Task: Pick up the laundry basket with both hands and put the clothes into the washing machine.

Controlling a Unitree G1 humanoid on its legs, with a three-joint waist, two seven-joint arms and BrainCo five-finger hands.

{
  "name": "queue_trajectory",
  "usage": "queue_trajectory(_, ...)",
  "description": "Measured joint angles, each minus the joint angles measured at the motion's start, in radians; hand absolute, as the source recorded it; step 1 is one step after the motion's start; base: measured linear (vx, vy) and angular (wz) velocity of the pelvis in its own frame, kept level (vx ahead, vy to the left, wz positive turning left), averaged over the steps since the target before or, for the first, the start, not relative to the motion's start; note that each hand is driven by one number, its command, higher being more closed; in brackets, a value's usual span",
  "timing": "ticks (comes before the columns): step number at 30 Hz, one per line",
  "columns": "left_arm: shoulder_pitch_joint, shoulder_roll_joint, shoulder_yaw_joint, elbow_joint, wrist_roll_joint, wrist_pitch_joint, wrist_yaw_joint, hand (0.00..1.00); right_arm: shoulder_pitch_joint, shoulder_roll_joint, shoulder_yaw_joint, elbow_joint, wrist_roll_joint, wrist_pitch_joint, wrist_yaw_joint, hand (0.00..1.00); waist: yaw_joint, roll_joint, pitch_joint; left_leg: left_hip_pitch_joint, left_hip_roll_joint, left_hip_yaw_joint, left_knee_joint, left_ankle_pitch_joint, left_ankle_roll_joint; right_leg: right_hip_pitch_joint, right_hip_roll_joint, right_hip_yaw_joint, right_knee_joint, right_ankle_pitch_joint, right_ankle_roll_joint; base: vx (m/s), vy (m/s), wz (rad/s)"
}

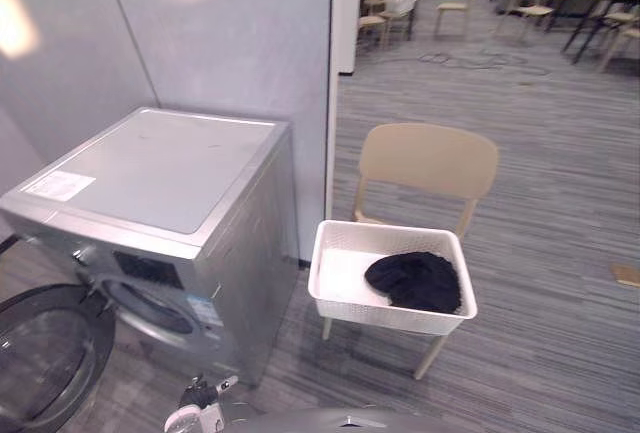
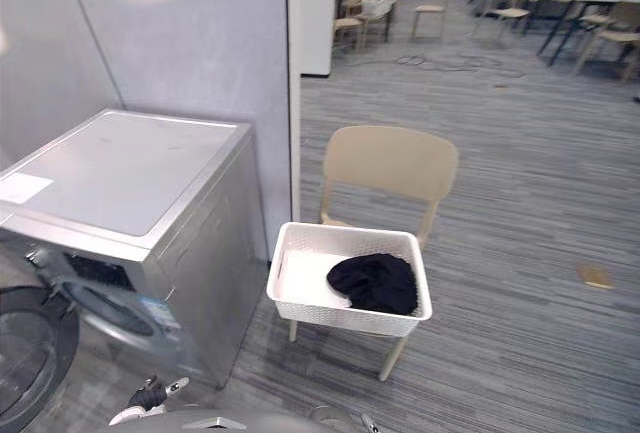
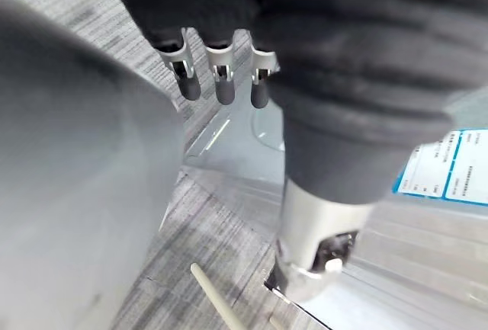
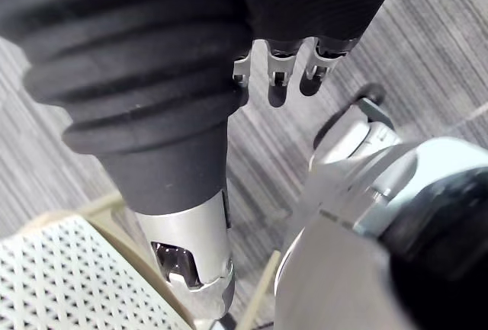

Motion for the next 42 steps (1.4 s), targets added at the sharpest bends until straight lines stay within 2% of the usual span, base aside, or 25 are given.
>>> queue_trajectory(1,-0.002,0.006,-0.028,0.017,0.002,0.000,0.000,0.00,-0.006,-0.001,0.030,-0.018,0.000,-0.011,0.000,0.00,0.002,0.003,0.001,0.061,-0.051,0.053,-0.174,-0.041,0.023,0.001,0.004,-0.002,-0.017,0.009,0.007,0.03,0.085,0.33)
queue_trajectory(2,-0.008,0.015,-0.028,0.024,0.000,0.002,0.000,0.00,-0.019,0.003,0.053,-0.019,0.000,-0.016,-0.001,0.00,0.004,0.004,0.006,0.097,-0.078,0.055,-0.265,-0.029,0.029,-0.002,0.004,0.007,-0.022,0.015,0.012,0.03,0.051,0.38)
queue_trajectory(3,-0.016,0.015,-0.029,0.029,0.015,0.004,0.002,0.00,-0.034,0.002,0.095,-0.021,0.000,-0.016,0.000,0.00,0.005,-0.022,0.001,0.102,-0.101,0.039,-0.317,-0.005,0.050,0.003,0.008,0.031,-0.067,0.036,0.020,0.03,0.014,0.24)
queue_trajectory(7,-0.035,0.014,-0.028,0.034,0.018,0.008,0.004,0.00,-0.053,0.008,0.183,-0.069,-0.004,-0.021,0.002,0.00,0.012,-0.021,0.009,0.114,-0.123,0.042,-0.331,-0.007,0.062,0.018,-0.016,0.036,-0.080,0.044,0.045,0.06,0.073,0.07)
queue_trajectory(9,-0.047,0.017,-0.032,0.028,0.021,0.012,0.011,0.00,-0.016,0.014,0.238,-0.132,-0.018,-0.028,0.003,0.00,0.013,-0.043,0.014,0.148,-0.154,0.043,-0.337,-0.034,0.075,-0.008,-0.058,0.047,0.045,0.006,0.089,0.10,0.078,0.05)
queue_trajectory(10,-0.047,0.018,-0.034,0.028,0.023,0.015,0.018,0.00,-0.009,0.012,0.253,-0.150,-0.027,-0.028,0.007,0.00,0.012,-0.051,0.015,0.152,-0.159,0.044,-0.339,-0.037,0.075,-0.044,-0.061,0.064,0.118,0.005,0.091,0.08,0.042,0.02)
queue_trajectory(12,-0.061,0.027,-0.082,0.025,0.039,0.021,0.027,0.00,-0.001,0.016,0.279,-0.205,-0.046,-0.033,0.017,0.00,-0.003,-0.055,0.019,0.153,-0.156,0.043,-0.319,-0.038,0.079,-0.166,-0.063,0.112,0.354,0.063,0.104,0.09,-0.011,0.12)
queue_trajectory(13,-0.073,0.034,-0.115,0.025,0.043,0.025,0.035,0.00,0.004,0.017,0.288,-0.210,-0.072,-0.034,0.017,0.00,-0.007,-0.057,0.023,0.172,-0.146,0.042,-0.317,-0.038,0.079,-0.193,-0.062,0.115,0.420,0.095,0.092,0.12,-0.060,0.13)
queue_trajectory(14,-0.078,0.038,-0.128,0.026,0.044,0.025,0.038,0.00,0.001,0.018,0.288,-0.206,-0.082,-0.034,0.016,0.00,-0.006,-0.053,0.031,0.182,-0.142,0.042,-0.321,-0.034,0.076,-0.194,-0.064,0.108,0.435,0.089,0.081,0.13,-0.124,0.08)
queue_trajectory(15,-0.089,0.049,-0.162,0.026,0.047,0.026,0.040,0.00,0.001,0.020,0.288,-0.202,-0.084,-0.032,0.016,0.00,-0.005,-0.070,0.032,0.194,-0.133,0.039,-0.322,-0.030,0.071,-0.190,-0.074,0.099,0.445,0.039,0.045,0.12,-0.228,0.06)
queue_trajectory(16,-0.106,0.053,-0.198,0.028,0.047,0.025,0.041,0.00,0.000,0.025,0.286,-0.183,-0.084,-0.033,0.016,0.00,0.000,-0.088,0.034,0.201,-0.129,0.026,-0.321,-0.025,0.062,-0.186,-0.110,0.102,0.399,-0.004,0.029,0.10,-0.261,0.07)
queue_trajectory(18,-0.118,0.046,-0.241,0.034,0.045,0.022,0.040,0.00,0.003,0.024,0.280,-0.167,-0.084,-0.035,0.015,0.00,-0.013,-0.100,0.036,0.200,-0.125,-0.006,-0.321,-0.024,0.038,-0.158,-0.147,0.147,0.255,0.025,0.012,0.04,-0.290,0.23)
queue_trajectory(19,-0.123,0.048,-0.259,0.041,0.044,0.021,0.039,0.00,0.005,0.029,0.261,-0.157,-0.082,-0.035,0.016,0.00,-0.025,-0.110,0.035,0.196,-0.124,-0.036,-0.326,-0.033,0.012,-0.127,-0.132,0.197,0.197,0.014,0.078,0.00,-0.357,0.38)
queue_trajectory(20,-0.132,0.044,-0.270,0.056,0.045,0.019,0.039,0.00,0.005,0.029,0.243,-0.148,-0.083,-0.034,0.016,0.00,-0.030,-0.113,0.032,0.196,-0.119,-0.055,-0.331,-0.030,0.002,-0.100,-0.115,0.201,0.164,-0.005,0.090,-0.07,-0.331,0.26)
queue_trajectory(21,-0.145,0.026,-0.297,0.071,0.048,0.019,0.034,0.00,0.004,0.017,0.204,-0.126,-0.087,-0.034,0.016,0.00,-0.026,-0.086,0.037,0.185,-0.089,-0.081,-0.351,-0.033,-0.011,-0.083,-0.067,0.229,0.120,-0.023,0.095,-0.08,-0.314,0.08)
queue_trajectory(24,-0.145,0.009,-0.323,0.087,0.060,0.019,0.027,0.00,0.029,-0.012,0.167,-0.086,-0.122,-0.025,0.014,0.00,-0.027,-0.049,0.031,0.188,-0.042,-0.145,-0.399,0.000,-0.060,-0.090,-0.001,0.216,0.120,-0.044,0.088,-0.07,-0.264,0.10)
queue_trajectory(27,-0.146,0.026,-0.318,0.099,0.099,0.021,0.020,0.00,0.059,-0.017,0.181,-0.074,-0.147,-0.010,0.015,0.00,-0.025,-0.046,0.029,0.189,0.010,-0.160,-0.408,0.009,-0.080,-0.091,0.048,0.191,0.119,-0.053,0.086,-0.07,-0.193,0.02)
queue_trajectory(29,-0.146,0.035,-0.303,0.100,0.110,0.022,0.021,0.00,0.052,-0.027,0.220,-0.053,-0.171,-0.010,0.015,0.00,-0.023,-0.045,0.023,0.192,0.030,-0.154,-0.415,0.007,-0.084,-0.092,0.068,0.187,0.128,-0.055,0.066,-0.06,-0.129,0.00)
queue_trajectory(33,-0.128,0.053,-0.251,0.098,0.115,0.022,0.025,0.00,0.034,-0.072,0.343,-0.055,-0.278,-0.009,0.013,0.00,-0.012,-0.037,0.029,0.182,0.098,-0.140,-0.367,0.002,-0.129,-0.091,0.133,0.186,0.129,-0.040,0.034,-0.02,-0.127,-0.15)
queue_trajectory(34,-0.114,0.066,-0.227,0.094,0.114,0.023,0.034,0.00,0.024,-0.089,0.397,-0.065,-0.309,-0.009,0.012,0.00,-0.012,-0.040,0.031,0.158,0.125,-0.127,-0.305,0.006,-0.124,-0.090,0.155,0.175,0.124,-0.034,0.015,-0.01,-0.107,-0.13)
queue_trajectory(36,-0.115,0.070,-0.219,0.089,0.114,0.023,0.039,0.00,0.035,-0.098,0.428,-0.109,-0.318,-0.004,0.012,0.00,-0.014,-0.046,0.033,0.115,0.134,-0.118,-0.240,0.028,-0.088,-0.083,0.155,0.155,0.114,-0.028,0.003,-0.04,-0.127,0.24)
queue_trajectory(37,-0.113,0.071,-0.218,0.073,0.116,0.023,0.041,0.00,0.077,-0.109,0.466,-0.223,-0.321,0.005,0.013,0.00,-0.015,-0.050,0.038,0.090,0.138,-0.076,-0.208,0.075,-0.018,-0.052,0.146,0.128,0.080,-0.013,-0.011,-0.03,-0.116,0.45)
queue_trajectory(39,-0.111,0.067,-0.220,0.066,0.116,0.023,0.042,0.00,0.115,-0.111,0.496,-0.335,-0.343,0.008,0.019,0.00,-0.016,-0.053,0.043,0.088,0.141,-0.041,-0.223,0.118,0.000,-0.035,0.133,0.095,0.056,-0.006,-0.018,-0.08,-0.139,0.68)
queue_trajectory(41,-0.112,0.055,-0.227,0.051,0.117,0.023,0.043,0.00,0.153,-0.126,0.518,-0.513,-0.368,0.008,0.038,0.00,-0.024,-0.034,0.056,0.067,0.136,-0.042,-0.187,0.091,-0.013,-0.017,0.126,0.048,0.029,0.002,-0.031,-0.12,-0.077,0.69)
queue_trajectory(42,-0.109,0.047,-0.227,0.047,0.117,0.023,0.043,0.00,0.160,-0.125,0.522,-0.623,-0.385,0.008,0.044,0.00,-0.018,-0.019,0.062,0.063,0.095,-0.046,-0.155,0.043,-0.029,-0.021,0.115,0.047,0.024,0.007,-0.026,-0.12,0.023,0.27)
